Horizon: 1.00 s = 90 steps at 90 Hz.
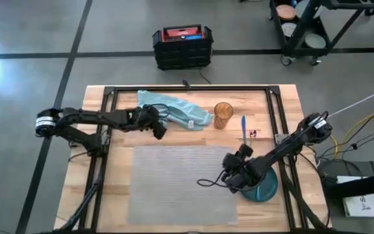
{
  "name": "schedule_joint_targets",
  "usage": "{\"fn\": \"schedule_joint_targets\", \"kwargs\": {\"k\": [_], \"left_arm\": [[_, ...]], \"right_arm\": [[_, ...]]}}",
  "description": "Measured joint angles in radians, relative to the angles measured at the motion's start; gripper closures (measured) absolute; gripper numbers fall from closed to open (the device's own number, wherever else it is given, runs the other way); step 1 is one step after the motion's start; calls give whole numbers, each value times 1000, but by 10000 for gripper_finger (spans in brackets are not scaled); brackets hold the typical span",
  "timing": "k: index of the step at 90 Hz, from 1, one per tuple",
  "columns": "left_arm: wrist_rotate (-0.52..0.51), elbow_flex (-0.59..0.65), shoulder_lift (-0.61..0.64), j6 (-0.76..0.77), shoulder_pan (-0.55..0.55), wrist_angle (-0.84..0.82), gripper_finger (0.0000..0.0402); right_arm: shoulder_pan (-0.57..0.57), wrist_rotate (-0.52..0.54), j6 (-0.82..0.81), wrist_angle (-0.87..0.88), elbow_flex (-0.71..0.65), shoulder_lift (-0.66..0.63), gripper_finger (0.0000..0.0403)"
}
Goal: Set table place
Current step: Fold the blue table napkin
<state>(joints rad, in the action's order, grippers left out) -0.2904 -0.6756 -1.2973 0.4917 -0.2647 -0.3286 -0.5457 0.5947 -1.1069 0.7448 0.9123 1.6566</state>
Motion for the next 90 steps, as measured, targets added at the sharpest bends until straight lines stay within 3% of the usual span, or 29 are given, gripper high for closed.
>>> {"fn": "schedule_joint_targets", "kwargs": {"k": [38,45,53,61,65,76,90], "left_arm": [[-12,72,-209,-101,-14,330,199],[-12,48,-248,-115,-13,336,221],[-7,25,-273,-130,-9,325,278],[-5,-3,-269,-155,-2,278,361],[-6,-22,-253,-162,6,248,384],[-5,-106,-167,-166,68,76,389],[-5,-265,-31,-147,223,-220,398]], "right_arm": [[16,45,-20,-57,-48,0,228],[16,45,-19,-57,-48,0,230],[16,44,-18,-57,-48,0,234],[16,35,-13,-55,-43,0,239],[16,30,7,-55,-35,0,241],[17,26,109,-51,7,-10,248],[36,34,283,-58,88,-45,257]]}}
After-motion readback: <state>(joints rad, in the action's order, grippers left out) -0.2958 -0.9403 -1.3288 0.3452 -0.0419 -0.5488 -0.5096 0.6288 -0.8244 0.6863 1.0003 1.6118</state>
